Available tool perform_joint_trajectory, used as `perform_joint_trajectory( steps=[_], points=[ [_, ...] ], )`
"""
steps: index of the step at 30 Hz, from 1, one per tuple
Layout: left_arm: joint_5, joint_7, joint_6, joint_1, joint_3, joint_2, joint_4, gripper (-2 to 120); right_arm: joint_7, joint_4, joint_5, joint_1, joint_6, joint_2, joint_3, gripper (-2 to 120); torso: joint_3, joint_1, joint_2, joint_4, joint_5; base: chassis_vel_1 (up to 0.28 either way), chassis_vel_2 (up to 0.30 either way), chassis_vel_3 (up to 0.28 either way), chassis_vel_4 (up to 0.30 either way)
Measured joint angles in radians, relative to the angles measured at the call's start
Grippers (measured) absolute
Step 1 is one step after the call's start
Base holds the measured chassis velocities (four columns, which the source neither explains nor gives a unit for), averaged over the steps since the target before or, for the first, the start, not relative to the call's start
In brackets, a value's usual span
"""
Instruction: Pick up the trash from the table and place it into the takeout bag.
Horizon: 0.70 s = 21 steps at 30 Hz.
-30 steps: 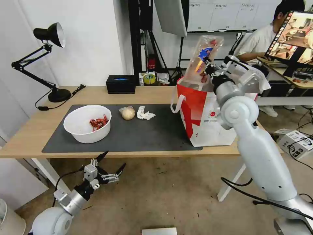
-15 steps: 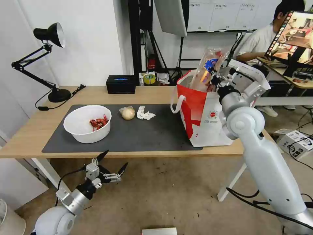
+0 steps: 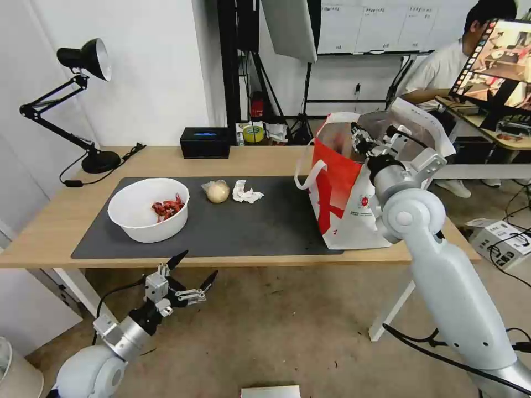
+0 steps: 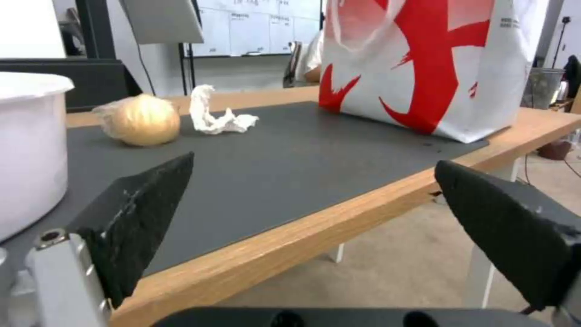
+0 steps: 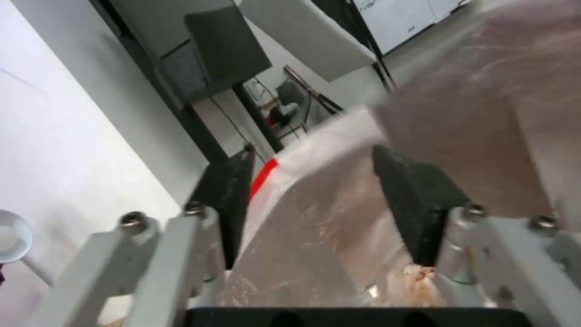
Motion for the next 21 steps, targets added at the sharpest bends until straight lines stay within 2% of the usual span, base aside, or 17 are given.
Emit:
perform_joint_trajectory(
  steps=[1,3,5,7,9,11,13,18,21],
  points=[
    [0.0,0.0,0.0,0.0,0.0,0.0,0.001,100,0.0,0.0,0.002,0.003,-0.001,0.001,-0.001,59,0.0,0.0,0.0,0.0,0.0,0.0,0.0,0.0,0.0],
    [0.0,0.0,0.0,-0.001,-0.001,0.001,0.001,100,-0.001,0.0,0.003,0.003,-0.001,0.001,-0.002,61,0.0,0.0,0.0,0.0,-0.0001,0.0,0.0,0.0,0.0],
    [-0.006,-0.002,0.0,-0.003,-0.005,0.007,0.001,100,-0.019,0.01,0.012,0.011,-0.003,-0.002,-0.007,75,0.0,0.0,0.0,0.0,0.0001,0.0,0.0,0.0,0.0],
    [-0.007,-0.002,0.0,-0.004,-0.006,0.008,0.001,100,-0.024,0.013,0.012,0.012,-0.004,-0.003,-0.008,75,0.0,0.0,0.0,0.0,0.0001,0.0,0.0,0.0,0.0],
    [-0.016,-0.005,0.0,-0.008,-0.008,0.013,0.002,100,-0.079,0.038,-0.039,0.016,-0.006,-0.018,-0.024,88,0.0,0.0,0.0,0.0,0.0,0.0,0.0,0.0,0.0],
    [-0.019,-0.005,0.0,-0.009,-0.008,0.014,0.002,100,-0.098,0.046,-0.059,0.016,-0.006,-0.022,-0.03,89,0.0,0.0,0.0,0.0,0.0,0.0,0.0,0.0,0.0],
    [-0.02,-0.006,0.0,-0.015,-0.008,0.014,0.004,100,-0.17,0.072,-0.114,0.011,-0.005,-0.038,-0.047,99,0.0,0.0,0.0,0.0001,-0.0001,0.0,0.0,0.0,0.0],
    [-0.018,-0.023,-0.004,-0.018,-0.009,0.011,0.006,100,-0.268,0.101,-0.183,-0.021,-0.002,-0.068,-0.063,100,0.0,0.0,0.0,0.0001,0.0,0.0,0.0,0.0,0.0],
    [0.002,-0.06,-0.039,-0.013,-0.017,0.01,0.008,100,-0.388,0.127,-0.308,-0.09,0.032,-0.113,-0.075,100,0.0,0.0,0.0,-0.0001,0.0001,0.0,0.0,0.0,0.0]
  ],
)
